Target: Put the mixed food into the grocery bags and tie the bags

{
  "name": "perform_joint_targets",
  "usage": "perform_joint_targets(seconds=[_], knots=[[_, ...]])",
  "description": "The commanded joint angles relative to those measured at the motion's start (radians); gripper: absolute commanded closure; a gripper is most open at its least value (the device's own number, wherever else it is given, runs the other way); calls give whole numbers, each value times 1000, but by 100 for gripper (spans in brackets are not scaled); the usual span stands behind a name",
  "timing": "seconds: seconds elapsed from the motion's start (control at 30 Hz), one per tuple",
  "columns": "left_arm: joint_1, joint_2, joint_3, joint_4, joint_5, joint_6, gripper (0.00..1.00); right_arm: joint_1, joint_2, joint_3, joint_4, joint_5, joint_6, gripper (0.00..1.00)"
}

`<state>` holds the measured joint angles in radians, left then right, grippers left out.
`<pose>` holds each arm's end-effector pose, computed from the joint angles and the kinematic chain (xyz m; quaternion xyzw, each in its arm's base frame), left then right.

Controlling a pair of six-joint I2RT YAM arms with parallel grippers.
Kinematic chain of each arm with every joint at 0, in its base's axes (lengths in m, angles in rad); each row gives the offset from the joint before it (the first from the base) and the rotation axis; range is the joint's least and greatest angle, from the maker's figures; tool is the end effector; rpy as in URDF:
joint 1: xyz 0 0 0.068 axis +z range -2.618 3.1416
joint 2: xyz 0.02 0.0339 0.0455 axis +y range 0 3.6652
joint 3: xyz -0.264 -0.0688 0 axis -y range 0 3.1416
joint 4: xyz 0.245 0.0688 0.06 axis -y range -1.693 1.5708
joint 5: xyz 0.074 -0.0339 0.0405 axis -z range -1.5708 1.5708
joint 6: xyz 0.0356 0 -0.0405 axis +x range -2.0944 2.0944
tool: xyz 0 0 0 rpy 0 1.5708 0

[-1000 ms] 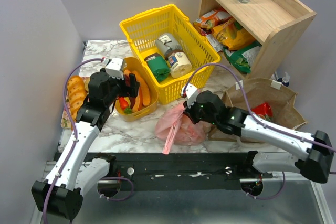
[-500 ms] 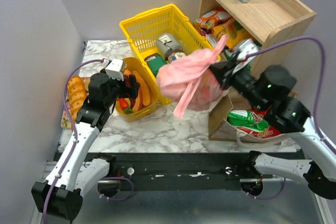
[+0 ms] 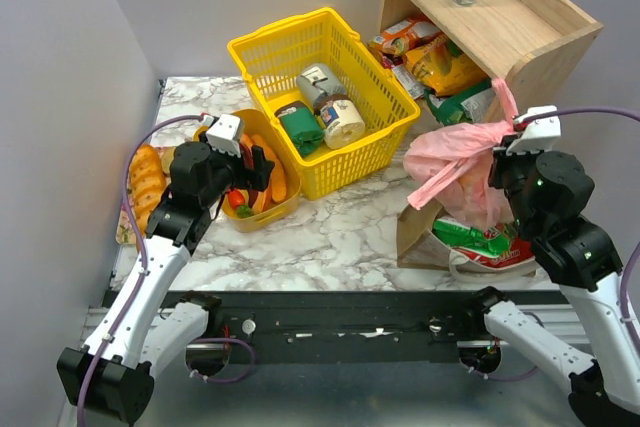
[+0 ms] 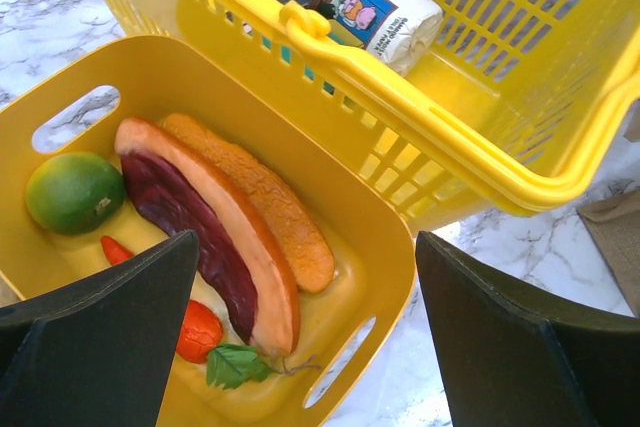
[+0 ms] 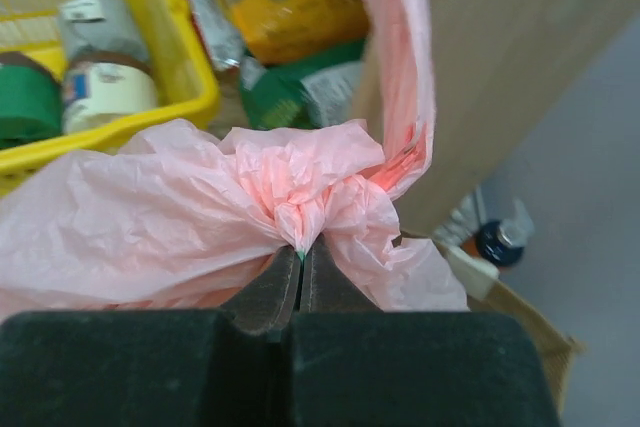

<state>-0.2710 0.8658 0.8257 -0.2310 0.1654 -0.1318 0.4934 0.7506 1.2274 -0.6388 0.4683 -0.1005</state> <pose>0.1923 -0.0595 0.3355 0.1050 0.7881 -0.1851 0.5777 0.1146 0.0434 0.4423 -0.0732 0.7527 -0.0504 0.6523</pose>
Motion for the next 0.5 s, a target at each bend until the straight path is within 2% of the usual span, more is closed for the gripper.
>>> perform_joint_targets(seconds=[0.0,0.17,0.33,0.47], knots=[[-28,-22,-5,15,28,0,3,-94,-34,-121,-16,131,65,99],[-57,-40,-11,13,10,6,3,-222,-89,-267,79,220,64,99],[-77,-44,-7,13,19,4,3,-268,-79,-293,36,364,33,99],[-105,-48,-8,16,22,3,3,-279,-2,-315,-82,333,24,99]])
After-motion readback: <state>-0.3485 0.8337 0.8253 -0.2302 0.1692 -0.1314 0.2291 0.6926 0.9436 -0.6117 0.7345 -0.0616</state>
